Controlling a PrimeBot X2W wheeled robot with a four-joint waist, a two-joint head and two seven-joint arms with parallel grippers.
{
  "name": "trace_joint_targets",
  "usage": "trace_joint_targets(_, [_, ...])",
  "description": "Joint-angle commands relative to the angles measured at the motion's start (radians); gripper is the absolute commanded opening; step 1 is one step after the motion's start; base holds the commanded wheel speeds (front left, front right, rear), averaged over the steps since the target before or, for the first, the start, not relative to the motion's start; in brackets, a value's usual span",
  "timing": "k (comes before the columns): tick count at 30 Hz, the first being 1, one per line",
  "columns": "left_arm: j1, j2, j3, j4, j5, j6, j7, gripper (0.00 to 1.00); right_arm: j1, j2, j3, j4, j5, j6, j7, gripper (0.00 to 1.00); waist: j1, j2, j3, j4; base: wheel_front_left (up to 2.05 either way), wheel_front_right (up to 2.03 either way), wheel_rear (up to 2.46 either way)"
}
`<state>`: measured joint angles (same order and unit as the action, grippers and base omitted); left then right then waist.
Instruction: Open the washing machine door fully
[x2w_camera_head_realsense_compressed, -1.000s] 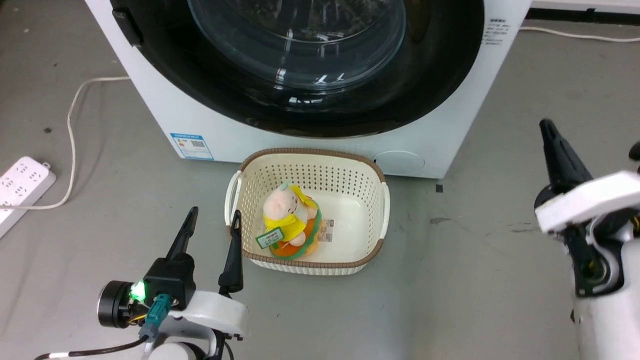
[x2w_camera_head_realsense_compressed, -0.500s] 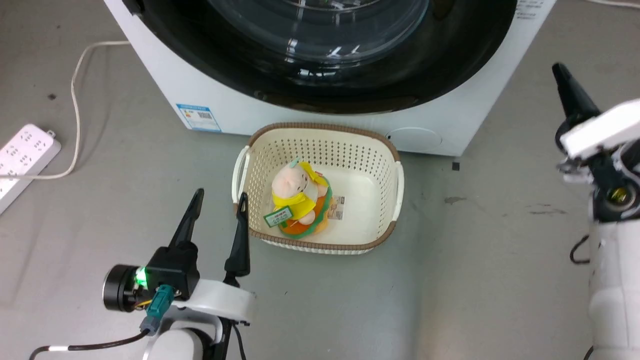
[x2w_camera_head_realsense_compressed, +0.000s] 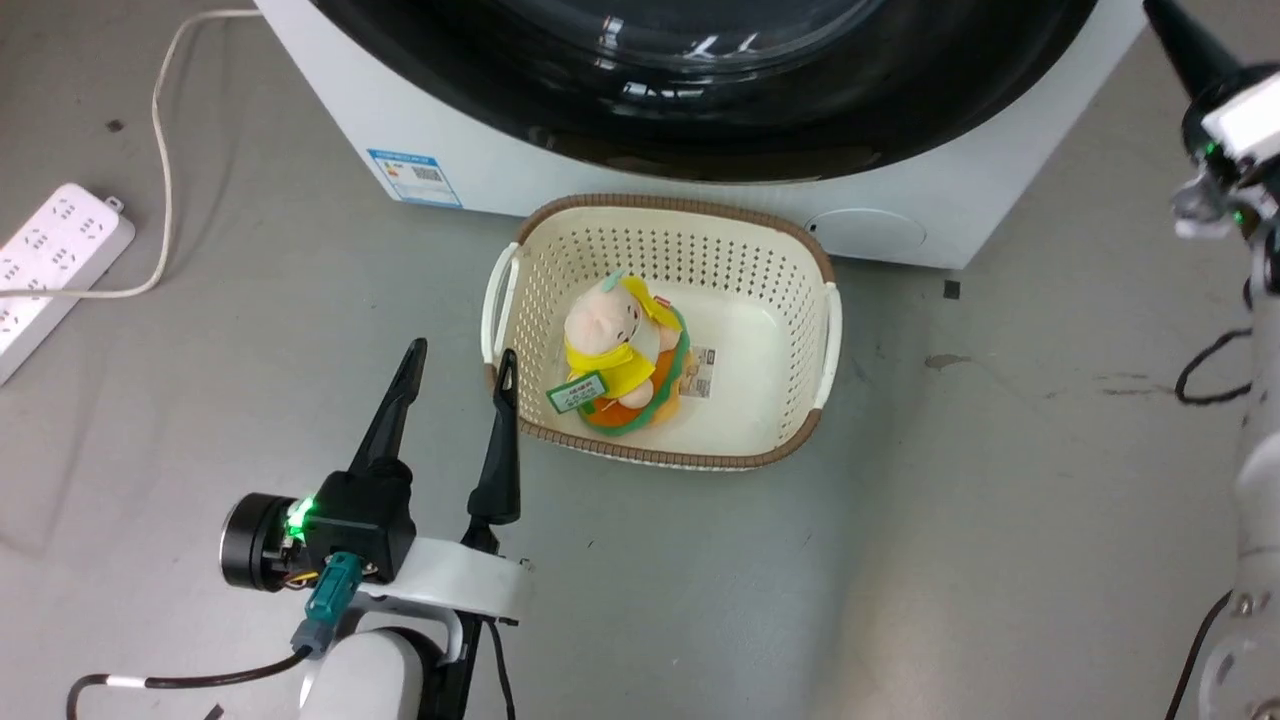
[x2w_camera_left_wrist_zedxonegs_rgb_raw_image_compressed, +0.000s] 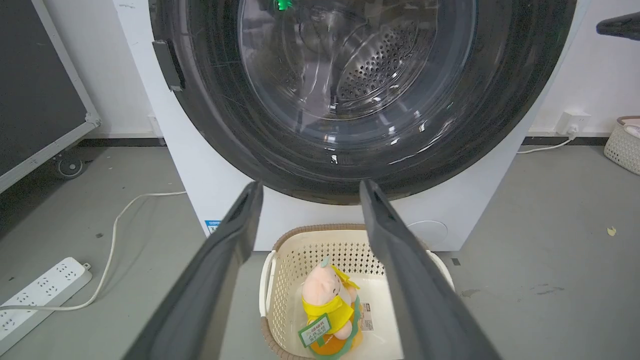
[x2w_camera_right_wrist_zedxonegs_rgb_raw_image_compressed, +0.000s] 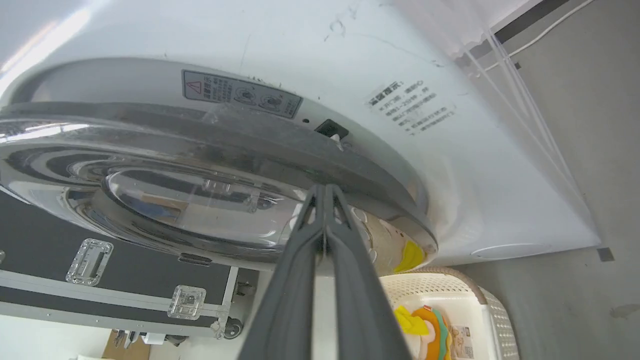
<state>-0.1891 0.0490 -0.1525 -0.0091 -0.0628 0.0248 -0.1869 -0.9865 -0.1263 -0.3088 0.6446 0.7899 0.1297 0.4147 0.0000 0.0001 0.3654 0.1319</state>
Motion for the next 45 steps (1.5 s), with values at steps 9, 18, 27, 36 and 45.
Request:
trace_joint_targets(9, [-0.041, 0.001, -0.034, -0.006, -0.015, 0.014, -0.029, 1.0, -0.213, -0.046, -0.086, 0.182, 0.087, 0.001, 0.079, 0.0, 0.0, -0.0001, 0.053, 0.035, 0.0, 0.0, 0.0])
trace_joint_targets(18, [-0.056, 0.001, -0.064, 0.006, -0.03, 0.021, -0.046, 1.0, -0.331, -0.098, -0.144, 0.347, 0.138, 0.001, 0.147, 0.0, 0.0, -0.0001, 0.079, 0.067, 0.0, 0.0, 0.0])
trace_joint_targets(27, [-0.075, 0.001, -0.09, 0.01, -0.032, 0.031, -0.065, 1.0, -0.466, -0.136, -0.186, 0.516, 0.204, 0.001, 0.268, 0.0, 0.0, -0.0001, 0.107, 0.098, 0.0, 0.0, 0.0])
trace_joint_targets(36, [-0.064, 0.001, -0.093, 0.022, -0.04, 0.039, -0.075, 1.0, -0.418, -0.154, -0.182, 0.593, 0.22, 0.001, 0.366, 0.0, 0.0, -0.0001, 0.052, 0.1, 0.0, 0.0, 0.0])
trace_joint_targets(45, [-0.008, 0.001, -0.086, 0.036, -0.042, 0.039, -0.075, 1.0, -0.22, -0.084, -0.144, 0.515, 0.223, 0.001, 0.445, 0.0, 0.0, -0.0001, -0.073, 0.08, 0.0, 0.0, 0.0])
